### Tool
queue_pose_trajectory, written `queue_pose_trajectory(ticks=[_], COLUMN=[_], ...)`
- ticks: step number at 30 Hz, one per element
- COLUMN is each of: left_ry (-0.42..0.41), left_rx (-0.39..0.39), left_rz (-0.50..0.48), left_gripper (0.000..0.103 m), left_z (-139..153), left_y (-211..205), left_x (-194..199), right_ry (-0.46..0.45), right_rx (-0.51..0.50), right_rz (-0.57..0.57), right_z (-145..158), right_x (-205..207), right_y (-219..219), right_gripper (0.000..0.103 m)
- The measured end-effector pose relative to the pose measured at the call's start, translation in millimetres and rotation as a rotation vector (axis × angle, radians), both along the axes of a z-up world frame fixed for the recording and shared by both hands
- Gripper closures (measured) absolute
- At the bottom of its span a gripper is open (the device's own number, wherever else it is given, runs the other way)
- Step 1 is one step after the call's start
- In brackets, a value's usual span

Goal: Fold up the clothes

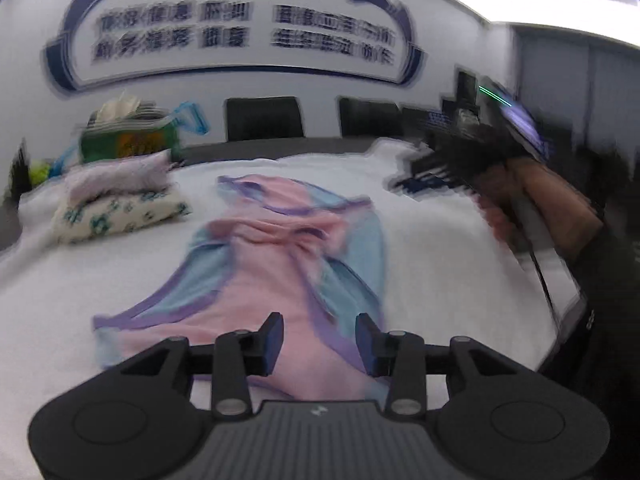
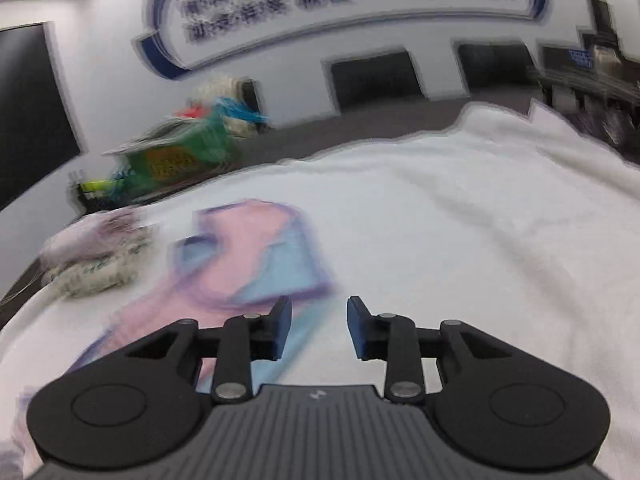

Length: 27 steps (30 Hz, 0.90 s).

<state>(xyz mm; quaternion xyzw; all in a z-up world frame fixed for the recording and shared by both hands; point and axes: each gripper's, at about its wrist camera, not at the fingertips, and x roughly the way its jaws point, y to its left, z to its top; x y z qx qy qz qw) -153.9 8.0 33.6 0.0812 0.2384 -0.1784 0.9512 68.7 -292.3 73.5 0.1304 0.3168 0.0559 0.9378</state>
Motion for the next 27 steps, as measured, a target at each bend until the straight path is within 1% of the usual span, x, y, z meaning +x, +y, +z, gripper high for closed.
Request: queue_pose_trajectory(ticks=[2, 3, 4, 5, 6, 7, 8, 10, 11, 12, 13, 16, 18, 19, 20, 21, 22, 23, 24, 25, 26, 27], left_ry=[-0.015, -0.018, -0.010, 0.009, 0.033, 0.041, 0.045, 0.026, 0.017, 0.014, 0.018, 0.021, 0.050, 0.069, 0.089, 0.117, 0.142, 0.163, 0.173, 0.166, 0.149, 0.130], left_rx=[0.082, 0.098, 0.111, 0.119, 0.121, 0.113, 0.103, 0.093, 0.085, 0.063, 0.040, 0.033, 0.041, 0.029, 0.013, -0.019, -0.051, -0.080, -0.089, -0.078, -0.052, -0.022], left_rz=[-0.050, -0.062, -0.071, -0.072, -0.064, -0.050, -0.035, -0.015, -0.012, -0.020, -0.040, -0.115, -0.173, -0.195, -0.215, -0.224, -0.230, -0.235, -0.227, -0.205, -0.169, -0.130], left_gripper=[0.058, 0.058, 0.067, 0.098, 0.100, 0.101, 0.101, 0.101, 0.102, 0.102, 0.102, 0.102, 0.102, 0.101, 0.101, 0.100, 0.097, 0.093, 0.089, 0.082, 0.076, 0.073], left_z=[-7.9, -10.8, -13.2, -17.1, -20.7, -21.5, -21.7, -16.0, -11.7, -7.1, -3.5, -2.2, -9.9, -12.6, -15.0, -14.5, -12.7, -9.2, -4.8, 0.5, 5.8, 11.1], left_y=[-29.3, -33.5, -35.1, -35.2, -31.5, -25.2, -18.5, -6.9, -1.5, 3.0, 5.5, 1.0, -6.4, -6.2, -5.2, -0.2, 5.7, 12.6, 18.2, 22.0, 24.0, 25.7], left_x=[-9.7, -11.1, -9.7, -4.4, 1.3, 6.2, 10.9, 17.6, 21.1, 24.1, 24.7, 16.2, 14.5, 14.7, 15.1, 17.7, 22.4, 29.8, 38.5, 47.1, 58.4, 70.3], right_ry=[0.095, 0.125, 0.137, 0.125, 0.115, 0.114, 0.112, 0.071, 0.045, 0.006, -0.030, -0.113, -0.122, -0.121, -0.118, -0.106, -0.087, -0.056, -0.026, -0.003, -0.043, -0.082], right_rx=[0.083, 0.117, 0.132, 0.134, 0.135, 0.131, 0.126, 0.097, 0.078, 0.071, 0.082, 0.073, 0.036, 0.014, -0.007, -0.026, -0.030, -0.032, -0.034, -0.038, -0.055, -0.073], right_rz=[-0.008, 0.009, 0.039, 0.037, 0.035, 0.033, 0.031, 0.006, -0.015, -0.068, -0.119, -0.276, -0.380, -0.433, -0.488, -0.546, -0.578, -0.571, -0.564, -0.555, -0.540, -0.525], right_z=[-16.6, -22.9, -28.2, -30.6, -32.8, -33.7, -34.5, -32.9, -30.4, -26.0, -22.0, -12.3, -15.4, -18.1, -21.1, -26.0, -31.2, -36.1, -41.0, -44.2, -35.2, -26.2], right_x=[45.0, 57.4, 67.1, 68.7, 69.9, 67.7, 65.4, 52.2, 42.7, 27.7, 12.1, -47.3, -98.0, -123.4, -148.8, -174.4, -195.1, -209.1, -223.0, -235.8, -240.0, -244.3], right_y=[-10.1, -10.5, -7.7, -4.2, -0.8, 1.1, 3.0, 2.1, -0.9, -11.0, -25.2, -65.7, -88.7, -98.6, -108.2, -114.9, -118.5, -118.6, -118.7, -118.4, -115.4, -112.5], right_gripper=[0.070, 0.070, 0.070, 0.070, 0.077, 0.102, 0.101, 0.102, 0.102, 0.102, 0.102, 0.102, 0.102, 0.102, 0.102, 0.102, 0.102, 0.102, 0.101, 0.099, 0.099, 0.098])
